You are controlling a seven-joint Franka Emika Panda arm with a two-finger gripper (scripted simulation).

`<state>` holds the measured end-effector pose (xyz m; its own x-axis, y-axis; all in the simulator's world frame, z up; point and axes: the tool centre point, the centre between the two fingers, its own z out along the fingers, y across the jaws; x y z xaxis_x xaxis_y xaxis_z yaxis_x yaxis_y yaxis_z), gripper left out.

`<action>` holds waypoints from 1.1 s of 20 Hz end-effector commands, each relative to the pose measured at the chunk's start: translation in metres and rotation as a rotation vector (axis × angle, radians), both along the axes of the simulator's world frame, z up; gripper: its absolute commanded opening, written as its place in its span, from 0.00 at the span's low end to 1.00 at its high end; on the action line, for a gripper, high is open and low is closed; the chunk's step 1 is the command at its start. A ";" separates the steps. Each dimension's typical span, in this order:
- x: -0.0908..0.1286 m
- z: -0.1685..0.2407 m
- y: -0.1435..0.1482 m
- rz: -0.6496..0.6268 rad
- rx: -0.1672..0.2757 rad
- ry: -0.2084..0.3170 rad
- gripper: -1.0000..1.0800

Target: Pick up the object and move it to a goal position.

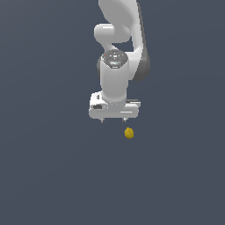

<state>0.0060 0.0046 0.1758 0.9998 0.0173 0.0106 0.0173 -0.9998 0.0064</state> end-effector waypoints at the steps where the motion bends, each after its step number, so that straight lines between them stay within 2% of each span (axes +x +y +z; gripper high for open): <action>1: 0.000 0.000 0.000 0.000 0.000 0.000 0.96; 10: 0.006 -0.003 0.020 0.002 0.035 -0.010 0.96; 22: 0.005 -0.009 0.025 -0.045 0.035 -0.007 0.96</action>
<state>0.0112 0.0283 0.1685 0.9997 -0.0155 0.0187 -0.0150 -0.9995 -0.0285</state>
